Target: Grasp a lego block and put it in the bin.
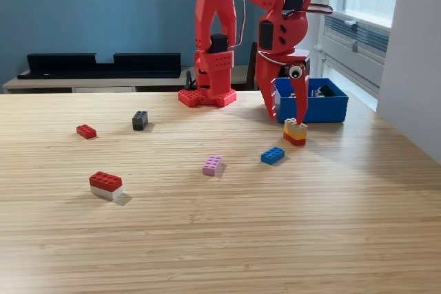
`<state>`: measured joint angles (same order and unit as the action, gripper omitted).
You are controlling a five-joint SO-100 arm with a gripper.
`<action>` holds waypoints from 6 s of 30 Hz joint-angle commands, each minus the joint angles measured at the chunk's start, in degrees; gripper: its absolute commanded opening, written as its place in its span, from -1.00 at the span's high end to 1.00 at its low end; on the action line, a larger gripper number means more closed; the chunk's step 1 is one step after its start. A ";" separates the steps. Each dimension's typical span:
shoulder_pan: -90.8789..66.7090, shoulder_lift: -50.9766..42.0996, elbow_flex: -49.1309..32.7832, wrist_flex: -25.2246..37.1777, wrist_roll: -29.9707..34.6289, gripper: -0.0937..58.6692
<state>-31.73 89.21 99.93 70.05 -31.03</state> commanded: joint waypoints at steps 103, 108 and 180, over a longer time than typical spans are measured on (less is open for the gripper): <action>-2.46 -10.02 -0.97 -7.03 17.75 0.60; -2.90 -10.02 -2.72 -7.12 20.30 0.98; -46.93 12.57 -9.84 21.97 43.86 0.60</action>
<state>-78.22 96.77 90.09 91.23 13.89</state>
